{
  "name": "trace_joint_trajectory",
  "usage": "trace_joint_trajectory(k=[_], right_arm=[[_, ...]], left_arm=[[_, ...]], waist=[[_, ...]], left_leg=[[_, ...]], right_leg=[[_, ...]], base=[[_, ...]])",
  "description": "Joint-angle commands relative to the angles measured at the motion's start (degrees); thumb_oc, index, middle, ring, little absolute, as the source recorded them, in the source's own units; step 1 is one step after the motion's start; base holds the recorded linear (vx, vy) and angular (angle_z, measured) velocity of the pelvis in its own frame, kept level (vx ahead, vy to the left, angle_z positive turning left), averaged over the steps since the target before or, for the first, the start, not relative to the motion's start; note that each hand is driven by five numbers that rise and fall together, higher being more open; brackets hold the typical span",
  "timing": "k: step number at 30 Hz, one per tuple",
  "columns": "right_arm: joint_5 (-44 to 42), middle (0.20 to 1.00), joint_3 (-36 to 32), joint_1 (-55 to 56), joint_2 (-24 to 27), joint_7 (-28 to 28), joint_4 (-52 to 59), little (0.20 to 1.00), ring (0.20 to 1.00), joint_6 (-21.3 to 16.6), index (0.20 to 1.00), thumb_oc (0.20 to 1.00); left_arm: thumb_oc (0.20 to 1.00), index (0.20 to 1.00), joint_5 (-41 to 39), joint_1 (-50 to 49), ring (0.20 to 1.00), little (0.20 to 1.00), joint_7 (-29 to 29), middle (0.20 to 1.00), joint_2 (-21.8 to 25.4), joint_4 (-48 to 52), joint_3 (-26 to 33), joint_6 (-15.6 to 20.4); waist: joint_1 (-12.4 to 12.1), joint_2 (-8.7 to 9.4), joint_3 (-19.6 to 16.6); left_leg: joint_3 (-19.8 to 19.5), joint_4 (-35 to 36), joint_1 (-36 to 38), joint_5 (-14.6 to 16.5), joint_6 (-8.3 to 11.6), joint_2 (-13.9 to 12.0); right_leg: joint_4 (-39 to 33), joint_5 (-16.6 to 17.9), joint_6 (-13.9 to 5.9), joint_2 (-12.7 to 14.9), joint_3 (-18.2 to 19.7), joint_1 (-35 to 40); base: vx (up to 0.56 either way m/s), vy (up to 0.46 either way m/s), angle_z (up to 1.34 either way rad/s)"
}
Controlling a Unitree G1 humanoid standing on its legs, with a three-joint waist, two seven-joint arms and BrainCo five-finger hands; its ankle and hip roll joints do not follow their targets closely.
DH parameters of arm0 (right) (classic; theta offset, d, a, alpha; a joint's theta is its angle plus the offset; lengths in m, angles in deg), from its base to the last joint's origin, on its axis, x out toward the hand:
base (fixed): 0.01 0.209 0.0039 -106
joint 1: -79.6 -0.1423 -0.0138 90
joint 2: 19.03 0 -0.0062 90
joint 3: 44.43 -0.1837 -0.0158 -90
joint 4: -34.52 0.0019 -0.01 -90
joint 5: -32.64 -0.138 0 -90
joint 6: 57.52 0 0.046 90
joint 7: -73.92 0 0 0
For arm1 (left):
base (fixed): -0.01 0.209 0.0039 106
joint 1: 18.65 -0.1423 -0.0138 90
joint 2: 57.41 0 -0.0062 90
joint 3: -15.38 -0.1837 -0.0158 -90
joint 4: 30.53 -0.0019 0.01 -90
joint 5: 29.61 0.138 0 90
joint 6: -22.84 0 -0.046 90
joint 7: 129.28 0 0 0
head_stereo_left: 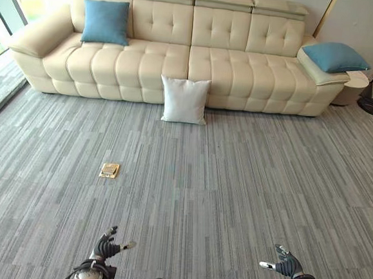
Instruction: Pick up all the scattered cushions and arrange them neatly on the sofa.
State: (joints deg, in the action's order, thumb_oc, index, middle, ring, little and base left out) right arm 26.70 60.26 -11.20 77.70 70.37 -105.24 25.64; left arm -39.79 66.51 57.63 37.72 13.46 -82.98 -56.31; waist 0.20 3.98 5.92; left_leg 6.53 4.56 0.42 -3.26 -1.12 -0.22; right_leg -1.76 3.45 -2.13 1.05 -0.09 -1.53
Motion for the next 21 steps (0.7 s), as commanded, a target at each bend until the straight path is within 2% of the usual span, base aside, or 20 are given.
trace_joint_trajectory(k=[1, 5, 7, 10, 15, 17, 18, 20, 21], right_arm=[[-2.1, 1.000, -0.1, -3.1, 0.0, -0.3, 2.1, 1.000, 1.000, -0.7, 1.000, 1.000], [-2.0, 1.000, 0.5, -3.6, -0.4, -0.1, 3.9, 1.000, 1.000, -0.8, 1.000, 1.000], [-1.9, 1.000, 0.7, -3.5, -0.4, -0.1, 4.3, 1.000, 1.000, -0.8, 1.000, 1.000], [-2.0, 1.000, 1.2, -3.8, 0.0, 0.0, 5.2, 1.000, 1.000, -1.0, 1.000, 1.000], [-1.9, 1.000, 1.5, -3.6, 0.7, -0.3, 5.8, 1.000, 1.000, -1.1, 1.000, 1.000], [-1.5, 1.000, 1.5, -2.9, 1.1, -0.3, 6.4, 1.000, 1.000, -1.1, 1.000, 1.000], [-1.9, 1.000, 0.9, -1.3, 1.3, -0.1, 6.4, 1.000, 1.000, -1.2, 1.000, 1.000], [-1.8, 1.000, 0.3, -0.5, 1.5, -0.4, 6.4, 1.000, 1.000, -1.2, 1.000, 1.000], [-2.4, 1.000, -0.1, 0.5, 1.5, -0.4, 6.5, 1.000, 1.000, -1.5, 1.000, 1.000]], left_arm=[[1.000, 1.000, -1.8, 1.4, 1.000, 1.000, 0.8, 1.000, 2.4, 1.0, 1.8, 2.2], [1.000, 1.000, -1.8, 1.7, 1.000, 1.000, 0.9, 1.000, 2.8, 1.3, 2.2, 2.0], [1.000, 1.000, -1.9, 1.6, 1.000, 1.000, 0.7, 1.000, 2.5, 1.3, 2.1, 2.0], [1.000, 1.000, -2.2, 1.7, 1.000, 1.000, 0.7, 1.000, 2.2, 0.7, 1.6, 2.1], [1.000, 1.000, -1.9, 2.2, 1.000, 1.000, 0.9, 1.000, 1.5, 0.6, 0.7, 2.0], [1.000, 1.000, -1.7, 2.6, 1.000, 1.000, 0.8, 1.000, 1.2, 0.5, 0.2, 2.1], [1.000, 1.000, -1.1, 2.2, 1.000, 1.000, 0.4, 1.000, 0.8, 0.4, -0.5, 2.1], [1.000, 1.000, -0.9, 2.2, 1.000, 1.000, 0.3, 1.000, 0.7, -0.1, -0.8, 2.0], [1.000, 1.000, -0.5, 2.3, 1.000, 1.000, -0.1, 1.000, 0.4, -0.6, -1.8, 1.8]], waist=[[-0.6, 1.27, 1.5], [-0.4, 0.92, 2.9], [-0.2, 0.69, 3.1], [0.6, 0.17, 3.5], [2.2, -0.41, 4.3], [3.2, -0.69, 4.5], [3.5, -0.88, 3.9], [4.0, -1.01, 3.0], [4.7, -1.51, 2.2]], left_leg=[[-1.1, -10.6, -0.4, 12.3, -0.82, 3.0], [-1.7, -11.4, 0.5, 13.6, -1.71, 3.3], [-2.2, -11.1, 2.2, 14.1, -1.85, 3.6], [-3.3, -9.6, 5.2, 14.3, -1.71, 3.9], [-5.8, -8.0, 9.1, 14.9, -0.84, 4.4], [-7.4, -8.3, 11.0, 14.9, 0.31, 4.4], [-8.9, -9.4, 11.9, 14.8, 1.55, 3.9], [-9.7, -11.1, 11.5, 13.1, 3.64, 2.9], [-9.8, -13.6, 11.1, 10.7, 5.66, 1.1]], right_leg=[[12.1, -3.9, -8.18, 5.2, -0.9, -2.2], [20.2, -2.8, -8.57, 5.7, -2.1, -6.3], [20.4, -2.8, -7.90, 5.5, -3.4, -7.7], [17.0, -3.2, -6.67, 4.3, -6.0, -10.5], [9.8, -1.1, -6.79, 3.4, -8.8, -13.0], [8.5, -0.1, -6.88, 3.5, -9.4, -14.3], [8.5, -0.2, -5.48, 2.7, -8.3, -12.6], [9.3, -0.2, -4.62, 2.3, -8.6, -12.3], [9.0, -1.5, -3.20, 1.4, -9.1, -10.7]], base=[[0.06, 0.207, -0.14], [0.08, 0.121, -0.02], [0.19, 0.095, -0.05], [0.22, 0.023, 0.13], [0.25, -0.047, 0.24], [0.39, -0.187, 0.57], [0.36, -0.242, 0.84], [0.35, -0.302, 1.25], [0.34, -0.313, 1.10]])
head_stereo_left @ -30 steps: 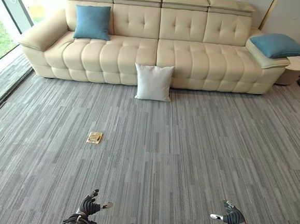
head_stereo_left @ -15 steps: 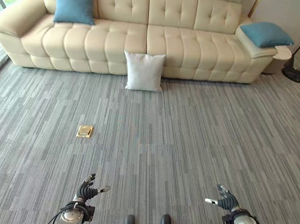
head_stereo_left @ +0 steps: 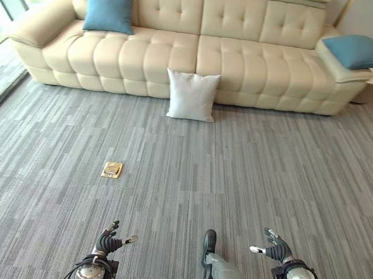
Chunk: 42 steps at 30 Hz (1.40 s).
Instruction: Pick up all the scattered cushions and arrange them neatly on the sofa.
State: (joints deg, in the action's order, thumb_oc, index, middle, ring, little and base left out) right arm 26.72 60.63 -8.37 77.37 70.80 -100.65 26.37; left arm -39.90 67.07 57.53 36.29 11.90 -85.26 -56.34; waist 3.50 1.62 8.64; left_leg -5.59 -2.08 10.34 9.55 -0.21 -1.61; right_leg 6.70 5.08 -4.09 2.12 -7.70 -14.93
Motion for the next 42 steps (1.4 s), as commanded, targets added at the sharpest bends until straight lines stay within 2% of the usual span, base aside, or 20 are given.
trace_joint_trajectory(k=[1, 4, 6, 7, 9, 12, 13, 16, 19, 21, 22, 23, 24, 26, 28, 30, 34, 35, 39, 42], right_arm=[[-2.6, 1.000, -0.6, -2.1, 1.9, -0.8, 1.9, 1.000, 1.000, -2.2, 1.000, 1.000], [-3.5, 1.000, -0.7, -2.4, 2.2, -1.2, 1.0, 1.000, 1.000, -2.3, 1.000, 1.000], [-3.8, 1.000, -0.5, -2.7, 2.4, -1.4, 0.9, 1.000, 1.000, -2.3, 1.000, 1.000], [-3.8, 1.000, -0.8, -2.4, 2.5, -1.5, 1.1, 1.000, 1.000, -2.2, 1.000, 1.000], [-3.4, 1.000, -0.7, -2.6, 2.8, -1.8, 1.2, 1.000, 1.000, -2.1, 1.000, 1.000], [-3.3, 1.000, -0.6, -3.0, 2.4, -2.4, 0.3, 1.000, 1.000, -2.1, 1.000, 1.000], [-3.0, 1.000, -0.5, -3.0, 2.0, -2.6, 0.4, 1.000, 1.000, -2.1, 1.000, 1.000], [-2.5, 1.000, -0.6, -2.8, 1.5, -2.8, -0.1, 1.000, 1.000, -2.0, 1.000, 1.000], [-2.2, 1.000, -0.8, -2.9, 1.4, -2.4, 0.2, 1.000, 1.000, -2.0, 1.000, 1.000], [-2.1, 1.000, -0.7, -2.8, 0.1, -1.5, 0.8, 1.000, 1.000, -1.9, 1.000, 1.000], [-1.9, 1.000, -0.2, -3.1, -0.2, -1.1, 1.3, 1.000, 1.000, -1.7, 1.000, 1.000], [-1.8, 1.000, 0.4, -4.2, -0.6, -1.0, 2.8, 1.000, 1.000, -1.7, 1.000, 1.000], [-1.9, 1.000, 0.6, -4.5, -0.7, -1.0, 3.4, 1.000, 1.000, -1.8, 1.000, 1.000], [-2.0, 1.000, 1.5, -5.3, -1.3, -0.9, 4.0, 1.000, 1.000, -2.0, 1.000, 1.000], [-1.6, 1.000, 2.4, -5.7, -1.3, -0.5, 4.1, 1.000, 1.000, -1.8, 1.000, 1.000], [-1.7, 1.000, 2.7, -6.0, -1.0, -0.4, 4.7, 1.000, 1.000, -1.8, 1.000, 1.000], [-1.4, 1.000, 2.8, -6.2, -0.4, -0.5, 5.6, 1.000, 1.000, -1.9, 1.000, 1.000], [-1.1, 1.000, 3.0, -6.2, -0.3, -0.5, 5.5, 1.000, 1.000, -1.7, 1.000, 1.000], [-0.9, 1.000, 3.0, -5.1, 0.2, -0.1, 5.7, 1.000, 1.000, -1.7, 1.000, 1.000], [-1.3, 1.000, 2.4, -3.5, 1.4, -0.3, 7.0, 1.000, 1.000, -2.3, 1.000, 1.000]], left_arm=[[1.000, 1.000, -0.2, 1.8, 1.000, 1.000, -0.4, 1.000, 1.7, 1.2, 0.1, 1.7], [1.000, 1.000, 0.2, 3.2, 1.000, 1.000, -0.6, 1.000, 1.5, 0.3, -1.2, 1.5], [1.000, 1.000, 0.4, 3.7, 1.000, 1.000, -0.7, 1.000, 1.4, 0.5, -2.0, 1.5], [1.000, 1.000, 0.8, 3.8, 1.000, 1.000, -1.3, 1.000, 1.5, 1.4, -2.5, 1.4], [1.000, 1.000, 1.1, 4.0, 1.000, 1.000, -1.2, 1.000, 1.8, 1.6, -2.7, 1.3], [1.000, 1.000, 1.2, 4.1, 1.000, 1.000, -1.0, 1.000, 1.9, 0.9, -2.6, 1.0], [1.000, 1.000, 1.0, 3.6, 1.000, 1.000, -0.8, 1.000, 1.9, 0.7, -2.3, 1.0], [1.000, 1.000, 0.4, 3.0, 1.000, 1.000, -0.4, 1.000, 1.5, -0.4, -1.5, 1.0], [1.000, 1.000, -0.2, 2.3, 1.000, 1.000, -0.2, 1.000, 1.2, -1.0, -0.5, 1.1], [1.000, 1.000, 0.0, 2.1, 1.000, 1.000, -0.6, 1.000, 1.6, -1.6, -0.3, 0.9], [1.000, 1.000, 0.4, 2.5, 1.000, 1.000, -0.7, 1.000, 2.2, -1.5, -0.6, 0.7], [1.000, 1.000, 0.3, 3.1, 1.000, 1.000, -0.4, 1.000, 3.2, -0.8, -0.6, 0.6], [1.000, 1.000, 0.3, 3.4, 1.000, 1.000, -0.4, 1.000, 3.5, -0.6, -0.6, 0.7], [1.000, 1.000, 0.3, 3.6, 1.000, 1.000, -0.1, 1.000, 3.6, -0.8, -0.5, 0.6], [1.000, 1.000, -0.2, 3.7, 1.000, 1.000, -0.1, 1.000, 3.5, -1.1, -0.5, 0.7], [1.000, 1.000, -0.4, 3.7, 1.000, 1.000, -0.2, 1.000, 3.3, -1.2, -0.4, 0.8], [1.000, 1.000, -0.3, 3.5, 1.000, 1.000, -0.3, 1.000, 2.3, -2.2, -0.8, 0.8], [1.000, 1.000, -0.1, 3.5, 1.000, 1.000, -0.4, 1.000, 1.6, -2.3, -1.1, 0.7], [1.000, 1.000, 0.9, 3.4, 1.000, 1.000, -0.7, 1.000, 0.8, -2.4, -1.7, 1.0], [1.000, 1.000, 0.8, 2.5, 1.000, 1.000, -0.9, 1.000, -0.2, -2.1, -2.4, 1.0]], waist=[[1.7, 0.57, -0.6], [1.9, 1.10, 0.0], [1.3, 1.85, 0.7], [1.0, 2.63, 0.7], [0.2, 3.47, 1.3], [-1.1, 3.46, 2.0], [-2.3, 3.38, 2.1], [-3.4, 3.54, 1.8], [-4.5, 3.16, 0.8], [-5.3, 4.69, -0.5], [-5.3, 5.32, -0.5], [-5.1, 5.50, 0.3], [-5.0, 5.23, 0.3], [-4.8, 4.37, 0.9], [-3.8, 3.50, 1.4], [-3.2, 2.96, 1.9], [-2.1, 2.28, 2.2], [-1.2, 2.27, 2.3], [-0.2, 2.69, 2.2], [0.0, 1.85, 0.9]], left_leg=[[2.6, -9.0, 0.5, -3.4, 5.64, 1.7], [5.9, -18.0, -4.8, -8.5, 7.20, -0.4], [8.4, -18.3, -8.3, -6.9, 5.78, -0.4], [11.3, -14.0, -10.7, -3.9, 4.31, -1.0], [12.2, -10.8, -14.7, -3.2, 3.87, -1.5], [12.2, -4.4, -19.1, -9.5, 4.83, -2.8], [11.9, -1.4, -22.5, -13.0, 5.28, -3.3], [12.9, 2.8, -24.6, -15.1, 5.56, -3.9], [12.5, 1.9, -24.9, -16.5, 5.45, -4.2], [13.2, -4.3, -25.2, -14.2, 3.70, -2.6], [13.8, -6.0, -24.2, -11.9, 2.29, -1.5], [14.1, -6.0, -22.0, -9.6, 0.35, -0.3], [14.1, -5.8, -21.2, -9.0, -0.19, -0.2], [14.0, -5.0, -18.2, -7.3, -1.25, 0.3], [12.9, -2.9, -14.2, -6.3, -1.63, 1.3], [12.4, -2.5, -12.7, -5.6, -1.73, 1.8], [12.0, -0.5, -8.5, -3.6, -1.45, 2.1], [11.4, 0.1, -6.4, -2.5, -1.09, 2.5], [9.5, -0.8, -2.4, 1.0, 0.54, 2.9], [8.3, -9.8, -3.9, -5.0, 5.19, 0.3]], right_leg=[[0.2, -3.9, -0.62, -0.1, -1.7, 3.7], [-1.5, -5.9, 1.12, -0.6, -1.5, 7.5], [-2.8, -6.5, 1.24, -0.4, -1.2, 9.4], [-4.4, -7.3, 0.87, 0.2, -1.2, 11.0], [-5.2, -8.3, 0.79, 0.6, -0.8, 12.7], [-6.0, -9.6, 0.76, -0.3, -0.3, 15.6], [-6.4, -10.9, 0.79, -1.1, 0.8, 18.1], [-6.4, -12.8, 0.29, -1.1, 2.8, 21.7], [-5.3, -14.2, -0.38, -0.9, 5.2, 24.5], [0.8, -12.8, -2.73, 2.7, 7.0, 24.5], [6.8, -9.2, -4.25, 4.4, 7.6, 21.8], [15.0, -3.0, -5.53, 5.8, 8.1, 17.6], [17.2, -1.3, -5.58, 5.7, 8.1, 16.3], [21.0, 0.2, -5.16, 5.9, 6.7, 12.4], [20.0, -2.0, -3.49, 5.1, 4.2, 8.0], [17.2, -2.1, -4.27, 5.0, 2.7, 6.5], [10.8, -4.4, -3.85, 4.9, -0.7, 3.3], [5.8, -3.5, -4.32, 5.0, -1.7, 1.0], [-1.3, -2.2, -4.69, 5.4, -2.7, 2.5], [-1.1, -3.6, -1.13, 2.8, -2.8, 6.8]], base=[[0.31, -0.301, 0.69], [0.16, -0.167, 0.33], [0.15, -0.109, -0.17], [0.16, -0.065, -0.05], [0.20, -0.030, 0.14], [0.26, 0.017, -0.17], [0.40, 0.084, -0.25], [0.46, 0.158, -0.21], [0.46, 0.253, -0.42], [0.71, 0.473, -1.00], [0.48, 0.367, -0.89], [0.43, 0.336, -0.64], [0.25, 0.193, -0.48], [0.27, 0.172, 0.17], [0.40, 0.164, 0.11], [0.24, 0.058, -0.08], [0.36, -0.011, 0.22], [0.28, -0.052, -0.10], [0.54, -0.213, 0.37], [0.46, -0.340, 0.91]])
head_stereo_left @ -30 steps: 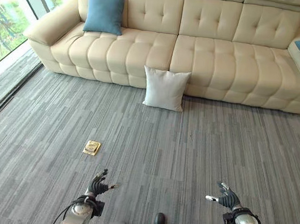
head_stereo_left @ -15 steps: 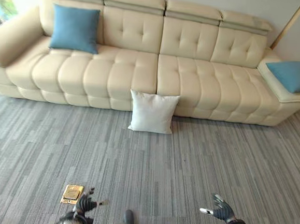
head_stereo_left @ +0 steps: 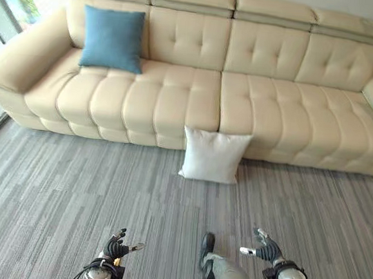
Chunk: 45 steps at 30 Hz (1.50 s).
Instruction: Pick up all the scattered cushions and arrange them neatly on the sofa.
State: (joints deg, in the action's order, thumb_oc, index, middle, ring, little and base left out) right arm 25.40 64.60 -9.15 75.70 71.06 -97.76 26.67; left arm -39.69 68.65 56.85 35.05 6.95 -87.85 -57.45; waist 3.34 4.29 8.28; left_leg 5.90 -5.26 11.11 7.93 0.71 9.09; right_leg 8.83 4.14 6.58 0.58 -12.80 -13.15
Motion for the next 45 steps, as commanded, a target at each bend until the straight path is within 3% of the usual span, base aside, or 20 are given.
trace_joint_trajectory(k=[1, 3, 5, 7, 8, 11, 14, 15, 16, 18, 22, 24, 26, 30, 35, 39, 45], right_arm=[[-0.1, 1.000, -1.8, -2.4, 3.4, -0.5, 4.7, 1.000, 1.000, -2.6, 1.000, 1.000], [-0.1, 1.000, -1.9, -1.9, 4.0, -0.5, 5.3, 1.000, 1.000, -2.8, 1.000, 1.000], [-0.3, 1.000, -2.2, -1.4, 4.2, -0.7, 5.2, 1.000, 1.000, -2.7, 1.000, 1.000], [-1.0, 1.000, -2.4, -1.3, 4.2, -1.0, 4.8, 1.000, 1.000, -2.6, 1.000, 1.000], [-1.2, 1.000, -2.5, -1.3, 4.2, -1.1, 4.6, 1.000, 1.000, -2.5, 1.000, 1.000], [-1.1, 1.000, -2.9, -1.1, 4.3, -1.1, 3.9, 1.000, 1.000, -2.4, 1.000, 1.000], [-1.0, 1.000, -2.9, -1.0, 4.2, -1.3, 3.3, 1.000, 1.000, -2.3, 1.000, 1.000], [-1.2, 1.000, -2.7, -1.5, 3.9, -1.9, 2.2, 1.000, 1.000, -2.3, 1.000, 1.000], [-1.2, 1.000, -2.6, -1.9, 3.7, -2.0, 1.9, 1.000, 1.000, -2.3, 1.000, 1.000], [-0.7, 1.000, -2.4, -2.0, 3.4, -1.8, 1.7, 1.000, 1.000, -2.3, 1.000, 1.000], [0.6, 1.000, -1.8, -2.1, 2.4, -1.0, 2.6, 1.000, 1.000, -2.3, 1.000, 1.000], [1.2, 1.000, -0.9, -3.4, 1.9, -0.4, 4.6, 1.000, 1.000, -2.2, 1.000, 1.000], [1.1, 1.000, -0.7, -3.7, 1.3, -0.4, 5.8, 1.000, 1.000, -2.3, 1.000, 1.000], [0.8, 1.000, -0.2, -4.3, 1.5, 0.0, 5.8, 1.000, 1.000, -2.2, 1.000, 1.000], [1.3, 1.000, 0.4, -5.4, 2.1, -0.1, 5.9, 1.000, 1.000, -2.0, 1.000, 1.000], [1.4, 1.000, 0.6, -4.9, 2.7, 0.0, 5.8, 1.000, 1.000, -2.2, 1.000, 1.000], [1.4, 1.000, -0.1, -3.4, 4.4, 0.2, 7.2, 1.000, 1.000, -2.4, 1.000, 1.000]], left_arm=[[1.000, 1.000, 0.7, 0.6, 1.000, 1.000, -0.5, 1.000, 1.1, 3.2, 0.1, 2.0], [1.000, 1.000, 0.7, 0.6, 1.000, 1.000, -0.7, 1.000, 1.1, 3.5, -0.1, 1.8], [1.000, 1.000, 0.5, 0.7, 1.000, 1.000, -1.0, 1.000, 1.0, 3.5, -0.2, 1.7], [1.000, 1.000, 0.6, 1.0, 1.000, 1.000, -0.8, 1.000, 0.6, 3.1, -0.7, 1.6], [1.000, 1.000, 0.7, 1.0, 1.000, 1.000, -0.9, 1.000, 0.5, 3.2, -1.0, 1.6], [1.000, 1.000, 1.1, 1.0, 1.000, 1.000, -1.3, 1.000, 0.2, 2.8, -1.6, 1.7], [1.000, 1.000, 1.7, 0.9, 1.000, 1.000, -1.4, 1.000, 0.2, 2.7, -1.8, 1.7], [1.000, 1.000, 1.7, 0.7, 1.000, 1.000, -1.2, 1.000, 0.4, 2.5, -1.8, 1.8], [1.000, 1.000, 1.6, 0.7, 1.000, 1.000, -1.1, 1.000, 0.4, 2.3, -1.8, 1.7], [1.000, 1.000, 1.4, 0.3, 1.000, 1.000, -1.0, 1.000, 0.1, 0.5, -1.3, 1.7], [1.000, 1.000, 1.2, -0.8, 1.000, 1.000, -0.9, 1.000, -0.2, -0.5, -0.1, 1.6], [1.000, 1.000, 1.4, 0.1, 1.000, 1.000, -0.8, 1.000, 1.0, 0.5, 0.3, 1.3], [1.000, 1.000, 1.3, 0.8, 1.000, 1.000, -0.5, 1.000, 1.6, 1.3, 0.5, 1.4], [1.000, 1.000, 0.7, 1.4, 1.000, 1.000, -0.5, 1.000, 2.2, 2.2, 0.5, 1.8], [1.000, 1.000, 0.7, 1.4, 1.000, 1.000, 0.2, 1.000, 1.9, 0.3, 1.1, 1.9], [1.000, 1.000, 1.0, 0.3, 1.000, 1.000, -0.1, 1.000, 1.6, -0.1, 1.4, 1.8], [1.000, 1.000, 1.7, -1.0, 1.000, 1.000, -0.5, 1.000, 0.9, -1.5, 1.0, 1.5]], waist=[[0.2, -0.91, 1.1], [0.1, -0.52, 1.5], [0.0, -0.08, 2.0], [-0.1, 0.09, 2.1], [-0.4, 0.08, 2.2], [-0.7, 0.21, 2.0], [-1.2, 0.13, 2.0], [-2.2, -0.75, 2.2], [-2.7, -0.96, 2.4], [-3.6, -1.45, 2.0], [-4.4, -1.40, 0.1], [-3.8, -1.06, 1.3], [-3.5, -1.46, 1.9], [-2.5, -2.22, 2.0], [-2.4, -1.97, 2.5], [-3.0, -0.77, 0.8], [-3.1, -0.93, -0.8]], left_leg=[[-3.2, -9.3, -5.6, -5.2, 5.03, -11.1], [-2.8, -16.3, -8.3, -8.8, 6.12, -12.3], [-1.9, -21.5, -10.0, -10.5, 6.19, -13.1], [-0.5, -22.7, -11.5, -9.8, 5.46, -13.1], [-0.8, -22.2, -13.3, -8.5, 4.94, -11.8], [0.0, -15.9, -16.2, -3.6, 3.23, -9.7], [0.9, -9.8, -19.5, -3.5, 2.52, -9.1], [0.4, -3.2, -22.7, -8.4, 2.97, -8.9], [0.1, -1.1, -23.5, -10.4, 3.38, -9.1], [-0.7, 2.3, -22.7, -11.2, 3.22, -9.2], [-0.4, 2.2, -19.2, -9.7, 0.92, -8.5], [0.0, 1.3, -16.1, -7.4, -1.46, -8.0], [0.0, 1.0, -14.6, -5.9, -2.24, -8.2], [-1.4, 1.1, -12.1, -4.2, -2.23, -7.9], [-2.5, 0.1, -10.4, -2.5, -1.05, -8.0], [-2.8, -0.9, -9.7, -1.6, 0.17, -8.2], [-4.0, 0.5, -7.9, -2.2, 1.81, -10.3]], right_leg=[[-3.4, -3.4, -11.04, 3.8, 2.2, 6.1], [-3.8, -4.9, -9.33, 2.8, 2.5, 8.3], [-4.3, -6.0, -8.20, 2.2, 3.1, 10.3], [-4.9, -7.0, -7.87, 2.0, 4.0, 12.0], [-5.1, -7.4, -7.91, 1.9, 4.6, 12.6], [-6.9, -8.0, -8.89, 2.1, 5.8, 14.5], [-8.3, -8.7, -9.44, 1.9, 6.4, 16.3], [-9.3, -9.4, -9.79, 0.5, 7.5, 18.4], [-9.5, -9.8, -9.90, 0.1, 8.1, 19.4], [-9.1, -11.1, -10.59, -0.2, 9.6, 20.9], [-0.7, -11.6, -12.41, 1.7, 10.0, 19.6], [12.2, -5.8, -15.65, 3.3, 11.1, 12.8], [16.9, -4.2, -16.17, 4.7, 10.1, 9.3], [10.4, -6.0, -14.15, 6.4, 7.2, 6.9], [1.6, -4.4, -14.75, 9.2, 6.1, 6.1], [-1.2, -4.5, -14.49, 8.2, 6.5, 9.3], [-4.2, -6.2, -12.84, 6.0, 5.3, 13.3]], base=[[0.27, -0.232, 0.18], [0.24, -0.233, -0.14], [0.22, -0.199, -0.21], [0.22, -0.127, -0.22], [0.21, -0.065, -0.32], [0.20, -0.010, -0.46], [0.22, 0.039, -0.15], [0.24, 0.055, 0.02], [0.32, 0.084, -0.04], [0.28, 0.150, -0.40], [0.27, 0.183, -1.00], [0.19, 0.139, -0.98], [0.14, 0.074, -0.45], [0.17, -0.021, 0.27], [0.12, -0.132, 0.09], [0.13, -0.188, 0.24], [0.08, -0.164, 0.25]])
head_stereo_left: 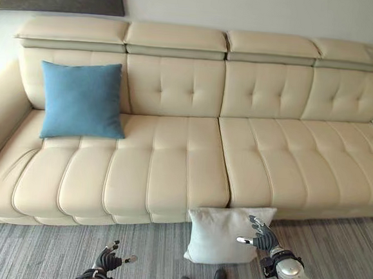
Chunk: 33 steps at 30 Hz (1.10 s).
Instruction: Pick up all the scattered cushions and arrange them neatly on the sofa.
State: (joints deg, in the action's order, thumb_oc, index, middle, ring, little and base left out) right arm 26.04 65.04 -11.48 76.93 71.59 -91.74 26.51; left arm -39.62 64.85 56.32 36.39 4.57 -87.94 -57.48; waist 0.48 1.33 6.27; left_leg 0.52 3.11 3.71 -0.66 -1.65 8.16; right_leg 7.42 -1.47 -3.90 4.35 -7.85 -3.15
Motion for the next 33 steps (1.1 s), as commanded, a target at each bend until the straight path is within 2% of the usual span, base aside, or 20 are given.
trace_joint_trajectory(k=[1, 9, 13, 16, 19, 20, 21, 23, 24, 27, 29, 33], right_arm=[[0.7, 1.000, -0.7, -0.8, 3.4, -0.4, 1.5, 1.000, 1.000, -2.2, 1.000, 1.000], [0.8, 1.000, -1.4, 0.2, 4.1, -0.7, 1.4, 1.000, 1.000, -2.2, 1.000, 1.000], [0.6, 1.000, -1.8, 0.4, 4.0, -1.1, 0.7, 1.000, 1.000, -2.2, 1.000, 1.000], [0.6, 1.000, -1.6, 0.1, 3.5, -1.4, 0.1, 1.000, 1.000, -2.1, 1.000, 1.000], [0.8, 1.000, -0.9, -1.1, 2.9, -1.1, -0.3, 1.000, 1.000, -1.9, 1.000, 1.000], [1.1, 1.000, 0.0, -2.8, 2.4, -0.8, -0.5, 1.000, 1.000, -1.7, 1.000, 1.000], [1.0, 1.000, 0.2, -3.4, 2.1, -0.7, -0.5, 1.000, 1.000, -1.7, 1.000, 1.000], [1.1, 1.000, 0.5, -3.8, 2.0, -0.6, -0.5, 1.000, 1.000, -1.6, 1.000, 1.000], [1.2, 1.000, 0.7, -4.2, 2.2, -0.6, -0.2, 1.000, 1.000, -1.7, 1.000, 1.000], [1.2, 1.000, 0.6, -3.6, 2.5, -0.5, -0.3, 1.000, 1.000, -1.7, 1.000, 1.000], [1.1, 1.000, 0.7, -3.8, 2.7, -0.4, -0.5, 1.000, 1.000, -1.7, 1.000, 1.000], [0.8, 1.000, 0.6, -2.9, 3.7, -0.4, -0.1, 1.000, 1.000, -2.4, 1.000, 1.000]], left_arm=[[1.000, 1.000, 1.6, 2.7, 1.000, 1.000, -0.1, 1.000, -0.5, 0.9, 1.0, 1.6], [1.000, 1.000, 1.1, 3.3, 1.000, 1.000, -0.5, 1.000, -0.6, 3.2, 0.0, 1.1], [1.000, 1.000, 1.1, 3.5, 1.000, 1.000, -0.5, 1.000, -0.6, 3.7, -0.5, 1.0], [1.000, 1.000, 0.6, 2.9, 1.000, 1.000, -0.3, 1.000, -0.5, 4.5, -0.3, 1.2], [1.000, 1.000, 0.0, 2.9, 1.000, 1.000, -0.2, 1.000, -0.5, 4.6, 0.1, 1.1], [1.000, 1.000, -0.3, 3.4, 1.000, 1.000, -0.2, 1.000, -0.1, 4.6, 0.1, 1.1], [1.000, 1.000, -0.1, 3.7, 1.000, 1.000, -0.1, 1.000, 0.2, 4.6, 0.1, 1.1], [1.000, 1.000, 0.2, 3.7, 1.000, 1.000, -0.1, 1.000, 0.4, 4.4, 0.2, 1.2], [1.000, 1.000, 0.4, 4.2, 1.000, 1.000, 0.1, 1.000, 0.9, 4.5, 0.3, 1.4], [1.000, 1.000, 0.2, 4.6, 1.000, 1.000, 0.5, 1.000, 1.4, 3.6, 0.4, 1.7], [1.000, 1.000, 0.1, 4.9, 1.000, 1.000, 0.6, 1.000, 1.3, 3.0, 0.9, 1.8], [1.000, 1.000, -0.4, 5.2, 1.000, 1.000, 1.0, 1.000, 0.5, 1.6, 0.9, 1.7]], waist=[[-0.2, 1.95, 1.2], [0.5, 1.78, 1.3], [0.6, 2.32, 1.4], [0.0, 2.60, 1.4], [-0.5, 2.43, 1.7], [-0.5, 2.05, 2.7], [-0.5, 1.94, 3.1], [-0.4, 1.85, 3.2], [0.0, 1.33, 3.3], [0.6, 1.61, 3.4], [0.7, 2.00, 3.2], [1.2, 1.60, 2.7]], left_leg=[[1.2, -7.4, -0.2, 6.1, 4.34, -9.6], [0.5, -6.5, 0.1, 4.6, 5.62, -11.0], [1.5, -7.1, 0.3, 5.2, 5.77, -11.2], [1.8, -7.2, 0.3, 5.9, 5.14, -10.9], [2.1, -6.9, 0.1, 7.0, 4.07, -10.6], [2.5, -7.1, 0.1, 7.4, 2.96, -10.4], [2.5, -7.5, -0.2, 7.5, 2.75, -10.3], [2.4, -7.7, -0.2, 8.0, 2.84, -10.2], [1.4, -7.8, 0.3, 8.3, 3.50, -10.6], [0.0, -8.1, 1.1, 8.7, 4.41, -11.0], [-0.5, -8.0, 1.7, 8.1, 5.33, -12.3], [-1.6, -7.5, 0.3, 1.8, 8.27, -16.6]], right_leg=[[-3.2, -0.8, -2.16, 1.9, 0.2, 3.7], [-4.4, -2.3, -0.92, 0.5, -1.1, 5.4], [-4.9, -2.1, -1.23, 0.6, -1.7, 6.2], [-4.3, -1.8, -2.13, 1.0, -0.9, 5.7], [0.2, -1.1, -3.30, 1.7, 0.2, 2.3], [7.1, 1.2, -5.27, 2.3, 1.6, -2.2], [8.8, 1.7, -6.23, 2.5, 2.6, -3.8], [8.2, 1.3, -6.14, 3.1, 3.1, -4.1], [4.5, 1.3, -5.42, 4.3, 4.6, -5.2], [2.5, 1.0, -5.30, 4.6, 6.7, -5.2], [2.5, 0.8, -4.83, 3.8, 7.1, -5.1], [0.0, -0.7, -2.82, 1.4, 4.2, -2.9]], base=[[0.05, -0.116, 0.05], [0.05, -0.084, -0.05], [0.05, 0.030, 0.17], [0.03, 0.088, 0.06], [-0.01, 0.090, -0.41], [-0.01, 0.063, -0.55], [-0.01, 0.062, -0.53], [0.11, -0.096, -0.37], [0.17, -0.164, -0.18], [0.16, -0.202, 0.01], [0.14, -0.307, 0.30], [0.08, -0.335, 0.61]])
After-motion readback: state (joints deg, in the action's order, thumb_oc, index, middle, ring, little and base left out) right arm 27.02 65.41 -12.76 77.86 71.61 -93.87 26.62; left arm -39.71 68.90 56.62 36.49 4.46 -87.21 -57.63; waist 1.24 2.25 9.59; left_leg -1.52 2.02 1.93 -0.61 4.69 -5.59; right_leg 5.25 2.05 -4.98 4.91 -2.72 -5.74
